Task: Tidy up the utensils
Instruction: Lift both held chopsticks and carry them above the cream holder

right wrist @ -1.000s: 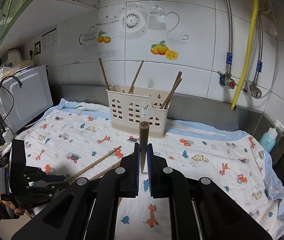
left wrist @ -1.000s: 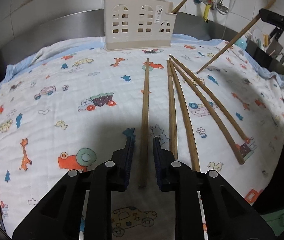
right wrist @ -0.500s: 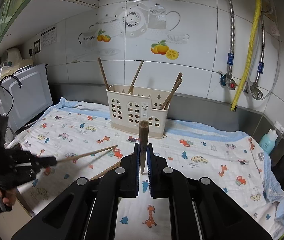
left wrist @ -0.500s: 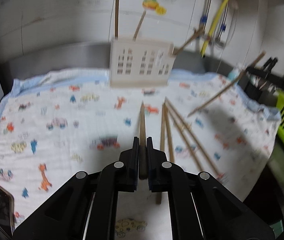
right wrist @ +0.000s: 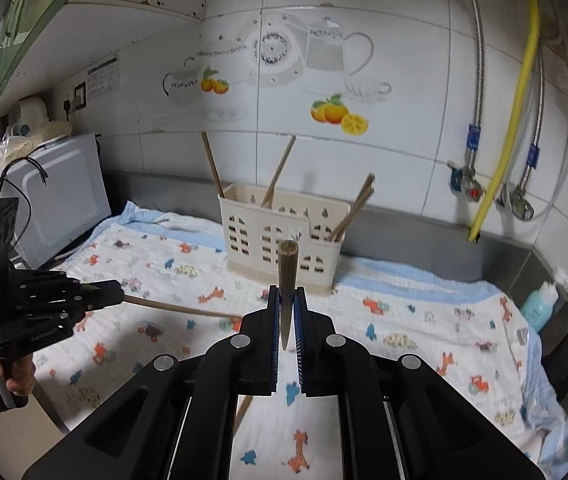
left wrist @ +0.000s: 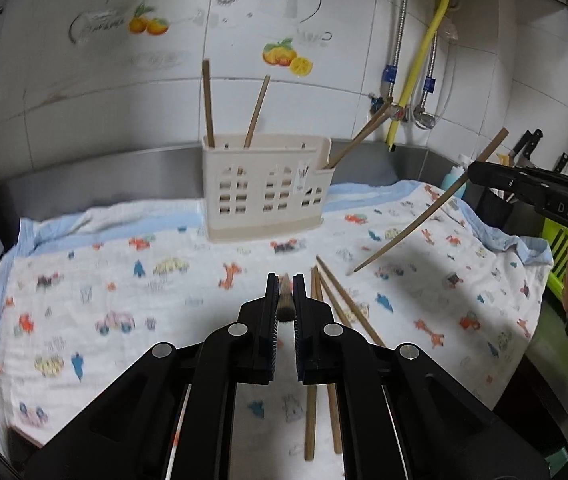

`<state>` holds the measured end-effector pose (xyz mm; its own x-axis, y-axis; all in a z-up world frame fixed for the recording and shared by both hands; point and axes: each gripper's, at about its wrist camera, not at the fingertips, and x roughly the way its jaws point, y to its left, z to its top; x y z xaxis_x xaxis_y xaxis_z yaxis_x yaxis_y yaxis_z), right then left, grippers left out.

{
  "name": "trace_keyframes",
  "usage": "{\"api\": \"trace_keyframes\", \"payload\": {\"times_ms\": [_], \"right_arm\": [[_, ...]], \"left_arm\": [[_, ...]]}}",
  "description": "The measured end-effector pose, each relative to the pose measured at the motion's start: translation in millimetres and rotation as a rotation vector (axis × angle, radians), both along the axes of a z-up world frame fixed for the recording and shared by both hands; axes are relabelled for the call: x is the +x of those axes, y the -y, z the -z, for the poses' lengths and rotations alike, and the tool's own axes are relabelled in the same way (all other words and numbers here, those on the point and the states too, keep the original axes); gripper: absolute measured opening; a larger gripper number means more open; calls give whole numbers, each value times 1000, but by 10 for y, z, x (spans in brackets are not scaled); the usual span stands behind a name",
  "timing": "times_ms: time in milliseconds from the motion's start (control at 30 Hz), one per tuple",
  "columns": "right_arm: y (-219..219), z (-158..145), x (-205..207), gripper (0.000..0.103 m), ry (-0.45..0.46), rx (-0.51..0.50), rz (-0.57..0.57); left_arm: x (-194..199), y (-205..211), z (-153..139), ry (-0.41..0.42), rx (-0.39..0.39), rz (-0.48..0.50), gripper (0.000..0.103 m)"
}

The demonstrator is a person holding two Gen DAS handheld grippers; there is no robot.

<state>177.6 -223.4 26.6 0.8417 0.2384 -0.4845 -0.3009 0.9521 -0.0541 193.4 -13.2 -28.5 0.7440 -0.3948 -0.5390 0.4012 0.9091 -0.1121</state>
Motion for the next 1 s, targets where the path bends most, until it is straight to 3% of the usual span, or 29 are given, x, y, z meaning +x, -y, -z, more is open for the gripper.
{"api": "trace_keyframes", "payload": {"times_ms": [533,767,1000], "right_arm": [[-93,-821,547,7,65,-23,-26],[-79,-964,841,7,82,-15,4],[-13,-928,1130,7,80,-19,50]], "left_arm": [[552,241,-559,78,57,23,6],[741,345,-980,165,62,21,6],[844,443,-1497,306,74,-5,6]]}}
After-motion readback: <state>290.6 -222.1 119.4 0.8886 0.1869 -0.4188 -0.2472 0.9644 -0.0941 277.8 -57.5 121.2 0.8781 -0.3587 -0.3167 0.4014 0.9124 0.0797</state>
